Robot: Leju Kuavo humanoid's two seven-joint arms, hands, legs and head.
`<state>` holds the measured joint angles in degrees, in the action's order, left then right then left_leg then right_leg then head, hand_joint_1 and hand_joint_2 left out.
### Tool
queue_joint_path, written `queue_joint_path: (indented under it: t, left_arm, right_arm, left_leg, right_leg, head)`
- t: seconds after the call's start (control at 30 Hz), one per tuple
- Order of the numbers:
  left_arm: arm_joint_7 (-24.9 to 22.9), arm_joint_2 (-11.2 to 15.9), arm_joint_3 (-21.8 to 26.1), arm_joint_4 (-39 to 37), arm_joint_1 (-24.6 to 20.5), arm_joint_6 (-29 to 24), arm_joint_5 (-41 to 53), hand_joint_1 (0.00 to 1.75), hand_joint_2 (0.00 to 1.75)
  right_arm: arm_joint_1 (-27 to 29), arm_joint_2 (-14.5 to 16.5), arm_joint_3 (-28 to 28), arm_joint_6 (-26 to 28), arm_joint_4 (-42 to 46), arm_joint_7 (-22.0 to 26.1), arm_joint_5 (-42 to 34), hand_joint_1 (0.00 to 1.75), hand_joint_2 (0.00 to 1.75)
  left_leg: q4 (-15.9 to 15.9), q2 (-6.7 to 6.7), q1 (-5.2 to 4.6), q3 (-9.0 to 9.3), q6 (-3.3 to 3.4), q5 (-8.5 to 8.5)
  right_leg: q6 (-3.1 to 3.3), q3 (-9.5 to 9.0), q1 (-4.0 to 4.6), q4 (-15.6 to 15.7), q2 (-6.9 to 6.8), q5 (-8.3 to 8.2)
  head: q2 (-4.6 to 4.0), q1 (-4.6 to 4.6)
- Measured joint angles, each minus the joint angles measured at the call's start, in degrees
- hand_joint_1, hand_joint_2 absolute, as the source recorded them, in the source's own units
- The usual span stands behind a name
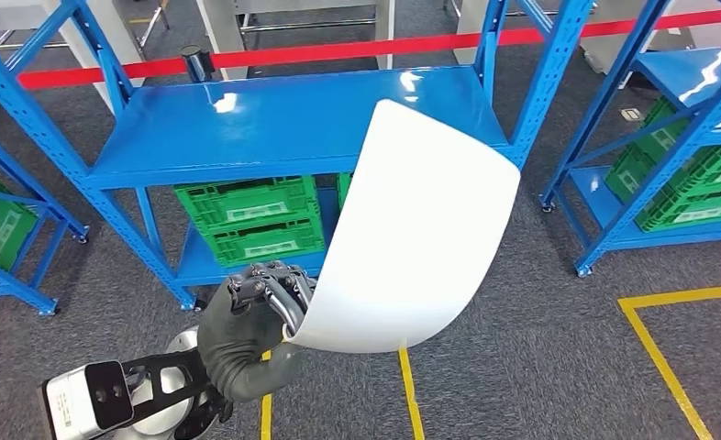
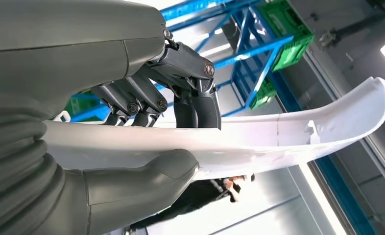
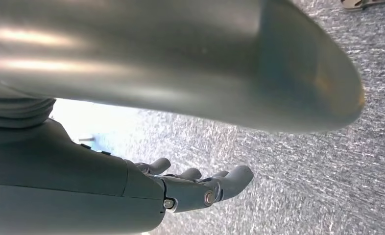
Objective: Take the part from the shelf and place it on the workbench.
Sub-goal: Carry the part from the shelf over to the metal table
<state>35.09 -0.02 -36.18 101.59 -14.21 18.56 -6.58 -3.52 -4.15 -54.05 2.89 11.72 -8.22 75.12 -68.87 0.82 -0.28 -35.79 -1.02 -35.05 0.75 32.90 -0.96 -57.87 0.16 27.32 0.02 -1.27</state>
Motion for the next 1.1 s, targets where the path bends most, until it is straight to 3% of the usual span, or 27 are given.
queue_joint_path:
  t: [0.07, 0.1, 0.17, 0.2, 0.23, 0.3, 0.37, 0.43, 0.5, 0.57, 0.6, 0.63, 0.73, 0.8, 0.87, 0.93, 1.0, 1.07, 1.1]
  left_arm:
    - [0.3, 0.2, -0.2, 0.0, 0.2, -0.1, 0.1, 1.75, 1.75]
    - [0.4, 0.3, -0.3, 0.0, 0.2, -0.2, 0.1, 1.75, 1.75]
    - [0.6, 0.4, -0.5, 0.1, 0.2, -0.3, 0.1, 1.75, 1.75]
    - [0.6, 0.4, -0.7, 0.2, 0.1, -0.4, 0.1, 1.75, 1.75]
    - [0.7, 0.5, -0.8, 0.3, 0.1, -0.4, 0.1, 1.75, 1.75]
    - [0.8, 0.6, -1.1, 0.3, 0.0, -0.4, 0.0, 1.75, 1.75]
    - [0.9, 0.6, -1.2, 0.3, -0.1, -0.4, -0.1, 1.75, 1.75]
    - [1.2, 0.6, -1.3, 0.3, -0.1, -0.4, -0.1, 1.75, 1.75]
    - [1.5, 0.7, -1.4, 0.2, 0.0, -0.4, -0.2, 1.75, 1.75]
    - [1.8, 0.8, -1.5, 0.0, 0.2, -0.4, -0.2, 1.75, 1.75]
    - [1.9, 0.9, -1.6, -0.1, 0.2, -0.4, -0.1, 1.75, 1.75]
    - [2.1, 1.0, -1.7, -0.2, 0.3, -0.4, -0.1, 1.75, 1.75]
    - [2.4, 1.1, -2.0, -0.2, 0.5, -0.3, 0.0, 1.75, 1.75]
    - [2.5, 1.2, -2.1, -0.3, 0.7, 0.0, 0.0, 1.75, 1.75]
    - [2.6, 1.2, -2.4, -0.3, 0.8, 0.6, 0.0, 1.75, 1.75]
    - [2.7, 1.3, -2.6, -0.4, 0.9, 1.1, 0.0, 1.75, 1.75]
    - [2.7, 1.4, -2.7, -0.6, 1.0, 1.3, 0.0, 1.75, 1.75]
    - [2.8, 1.7, -2.8, -0.9, 1.1, 1.4, 0.1, 1.75, 1.75]
    - [2.8, 1.7, -2.8, -1.0, 1.1, 1.4, 0.2, 1.75, 1.75]
  right_arm:
    - [-0.1, 0.0, -0.1, 0.0, 0.0, 0.0, -0.2, 0.0, 0.0]
    - [-0.1, -0.1, -0.1, 0.0, 0.0, 0.0, -0.4, 0.0, 0.0]
    - [-0.1, -0.1, -0.3, 0.1, 0.0, 0.0, -0.7, 0.0, 0.0]
    - [-0.1, -0.1, -0.4, 0.1, 0.0, 0.0, -0.8, 0.0, 0.0]
    - [-0.2, -0.1, -0.4, 0.2, 0.0, 0.0, -0.9, 0.0, 0.0]
    - [-0.2, -0.2, -0.6, 0.2, 0.0, 0.0, -1.2, 0.0, 0.0]
    - [0.1, -0.2, -1.0, 0.2, 0.0, 0.0, -1.5, 0.0, 0.0]
    - [0.3, -0.3, -1.4, 0.2, 0.0, 0.1, -1.8, 0.0, 0.0]
    - [0.1, -0.3, -1.7, 0.3, 0.0, 0.2, -2.0, 0.0, 0.0]
    - [0.1, -0.3, -1.9, 0.4, 0.0, 0.5, -2.2, 0.0, 0.0]
    - [0.3, -0.3, -2.0, 0.4, 0.0, 0.7, -2.3, 0.0, 0.0]
    - [0.4, -0.4, -2.1, 0.4, 0.0, 0.9, -2.5, 0.0, 0.0]
    - [0.4, -0.5, -2.6, 0.6, 0.0, 1.1, -2.8, 0.0, 0.0]
    - [0.5, -0.5, -3.0, 0.7, 0.0, 1.2, -3.0, 0.0, 0.0]
    - [0.7, -0.5, -3.3, 0.8, 0.0, 1.4, -3.2, 0.0, 0.0]
    - [0.9, -0.6, -3.5, 0.9, 0.0, 1.6, -3.2, 0.0, 0.0]
    - [0.8, -0.6, -3.6, 0.9, 0.0, 1.9, -3.2, 0.0, 0.0]
    - [0.7, -0.6, -3.8, 0.9, 0.0, 2.0, -3.2, 0.0, 0.0]
    - [0.7, -0.6, -3.8, 0.9, 0.0, 2.0, -3.1, 0.0, 0.0]
  left_leg:
    - [-5.3, -0.46, 0.11, -2.23, -0.17, -1.77]
    - [-5.0, -0.55, 0.15, -1.94, -0.12, -1.02]
    - [1.6, -1.55, 0.21, 1.6, 0.26, 2.71]
    - [5.7, -2.89, 0.25, 3.64, 0.55, 4.18]
    - [8.8, -3.98, 0.27, 5.06, 0.78, 5.11]
    - [11.0, -4.98, 0.08, 5.82, 1.24, 5.34]
    - [11.3, -3.76, 0.03, 5.87, 1.92, 5.84]
    - [11.9, -2.3, 0.25, 5.94, 2.67, 6.42]
    - [12.0, -0.72, 0.26, 5.63, 2.98, 6.62]
    - [11.7, 0.91, 0.25, 5.22, 3.0, 6.61]
    - [11.5, 1.64, 0.25, 5.06, 2.95, 6.57]
    - [11.4, 2.33, 0.26, 4.98, 2.86, 6.5]
    - [10.8, 4.08, 0.03, 4.9, 2.19, 5.99]
    - [10.7, 5.0, -0.18, 5.03, 1.51, 5.75]
    - [10.8, 5.64, -0.12, 5.28, 0.84, 5.67]
    - [8.8, 3.69, 0.08, 4.57, 0.17, 4.08]
    - [2.3, 0.67, 0.32, 1.72, -0.28, 0.34]
    - [-4.6, -0.36, 0.38, -1.45, -0.4, -2.29]
    - [-5.6, -0.49, 0.39, -1.91, -0.37, -2.04]
  right_leg:
    - [-0.04, 0.48, 0.01, 0.0, 1.24, -0.36]
    - [-0.15, 0.64, 0.01, 0.0, 1.9, -0.53]
    - [-0.45, 0.77, 0.0, 0.0, 3.21, -0.82]
    - [-0.68, 0.9, 0.04, -0.1, 3.82, -0.96]
    - [-0.98, 1.1, 0.02, -0.1, 4.39, -1.15]
    - [-1.76, 1.63, -0.13, -0.1, 5.41, -1.59]
    - [-2.5, 2.03, -0.36, -0.1, 5.69, -1.89]
    - [-3.02, 3.33, -0.33, -2.5, 3.38, -0.21]
    - [-3.5, 6.51, -0.26, -9.3, 0.91, 3.69]
    - [-3.97, 9.17, -0.33, -15.5, 0.39, 6.07]
    - [-4.11, 9.06, -0.39, -15.8, 0.19, 5.77]
    - [-4.16, 7.69, -0.44, -13.6, -0.16, 4.52]
    - [-3.57, 1.32, -0.25, -2.8, -3.14, 0.64]
    - [-2.65, 0.41, 0.08, -0.6, -3.8, 0.26]
    - [-1.85, 0.65, 0.04, -0.4, -2.68, -0.1]
    - [-1.11, 0.69, -0.27, -0.1, -1.62, -0.52]
    - [-0.65, 0.92, -0.4, 0.0, -0.37, -0.79]
    - [-0.51, 1.19, -0.33, 0.0, 1.07, -0.93]
    - [-0.53, 1.26, -0.31, 0.0, 1.83, -0.99]
  head:
    - [0.0, -0.04]
    - [0.0, -0.04]
    - [0.0, -0.04]
    - [0.0, -0.03]
    - [0.0, -0.02]
    - [0.0, 0.0]
    - [0.0, 0.0]
    - [0.0, 0.25]
    - [0.0, 0.5]
    - [0.0, 0.53]
    - [0.0, 0.53]
    - [0.0, 0.54]
    - [0.0, 0.51]
    - [0.0, 0.39]
    - [0.0, 0.32]
    - [0.0, 0.22]
    - [0.0, 0.02]
    - [0.0, -0.08]
    - [0.0, -0.09]
